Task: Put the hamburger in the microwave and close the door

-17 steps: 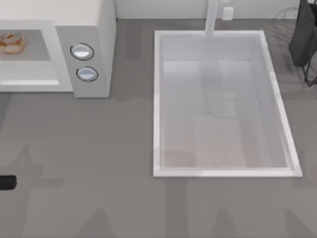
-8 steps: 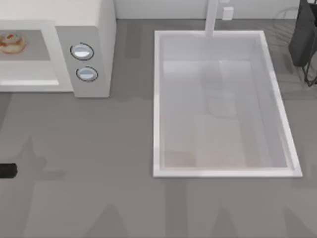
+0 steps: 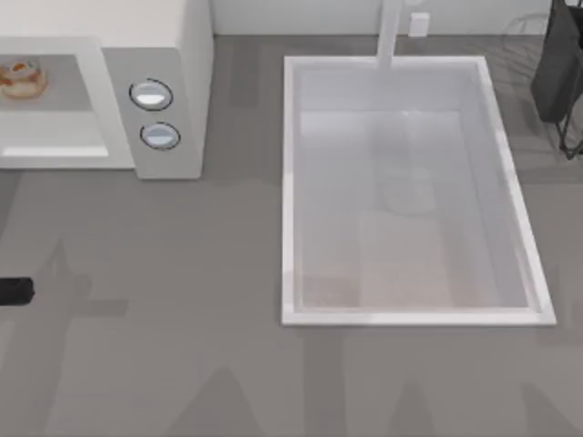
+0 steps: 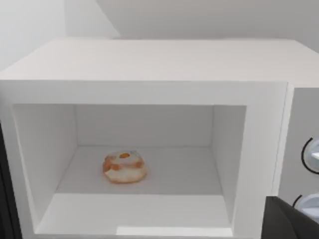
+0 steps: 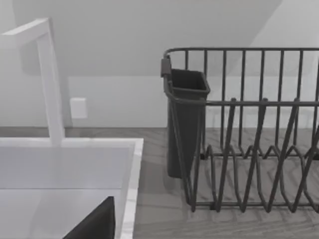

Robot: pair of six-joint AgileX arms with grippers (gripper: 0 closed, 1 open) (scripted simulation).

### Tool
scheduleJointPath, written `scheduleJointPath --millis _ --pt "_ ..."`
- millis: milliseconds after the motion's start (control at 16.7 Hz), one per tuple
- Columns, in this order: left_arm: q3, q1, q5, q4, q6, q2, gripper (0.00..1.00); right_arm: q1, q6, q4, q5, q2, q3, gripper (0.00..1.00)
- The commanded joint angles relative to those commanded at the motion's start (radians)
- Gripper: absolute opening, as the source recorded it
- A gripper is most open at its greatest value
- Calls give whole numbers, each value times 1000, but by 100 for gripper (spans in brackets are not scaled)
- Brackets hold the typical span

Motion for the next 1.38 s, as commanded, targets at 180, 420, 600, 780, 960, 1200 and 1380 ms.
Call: scheduleJointPath --millis 180,420,600,780,960,1200,1380 --pt "17 -38 -33 -3 0 16 0 0 0 0 0 0 0 100" --pt "76 -159 -152 -18 1 56 0 0 0 0 0 0 0 100" --pt "110 -232 -230 -34 1 73 0 0 0 0 0 0 0 100" --pt "116 -246 -246 -38 1 76 0 0 0 0 0 0 0 100" --pt "111 -240 -241 -41 0 68 0 0 0 0 0 0 0 100" --pt "81 -181 -179 -114 -2 -41 0 0 0 0 0 0 0 100" --pt "61 -139 -140 -165 -3 -106 0 0 0 0 0 0 0 100"
